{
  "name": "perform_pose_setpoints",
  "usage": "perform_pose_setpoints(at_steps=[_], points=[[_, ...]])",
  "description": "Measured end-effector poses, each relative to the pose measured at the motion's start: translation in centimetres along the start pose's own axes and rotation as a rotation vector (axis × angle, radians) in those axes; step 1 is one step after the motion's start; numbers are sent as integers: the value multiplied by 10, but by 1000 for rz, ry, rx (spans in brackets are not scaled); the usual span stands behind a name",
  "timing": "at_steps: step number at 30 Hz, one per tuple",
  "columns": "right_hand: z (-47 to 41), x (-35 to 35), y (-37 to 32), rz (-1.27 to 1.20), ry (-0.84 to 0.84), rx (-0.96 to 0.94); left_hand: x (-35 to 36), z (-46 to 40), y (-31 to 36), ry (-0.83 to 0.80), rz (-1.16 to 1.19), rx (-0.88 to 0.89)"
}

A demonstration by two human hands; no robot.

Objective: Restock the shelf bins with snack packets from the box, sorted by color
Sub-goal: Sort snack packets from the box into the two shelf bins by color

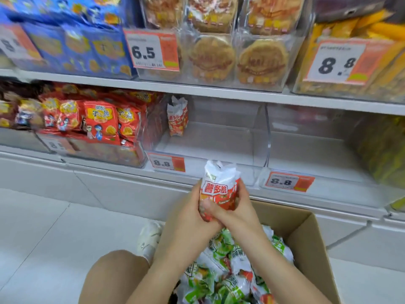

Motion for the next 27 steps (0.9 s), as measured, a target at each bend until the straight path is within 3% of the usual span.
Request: perform_pose_setpoints(at_steps=[4,8,13,19,23,27], points=[[-54,36,-19,-71,-50,-21,-35,-42,16,84,-46,66],[-105,49,-29,-106,-75,46,-53,-77,13,-52,-46,103],[-177,38,-23,-36,-15,127,-85,-123,-33,123,-507,91],[-266,36,11,213,37,185,-70,-151,-57,51,-833,184],[-310,50,19,285,-3,98,-82,-157,-63,9,-670,127],[-342,61,18,261,-57,-81,-84,-153,-55,15,-723,147]])
Point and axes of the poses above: each hand's wrist, its own z-axis away from the middle knuckle, its own x-axis out of the palm, y = z × x, the point moved 7 cm from there along -z, towards the middle knuckle, and after that the axes turned 9 degrees about -z, right-handed, at the moved point
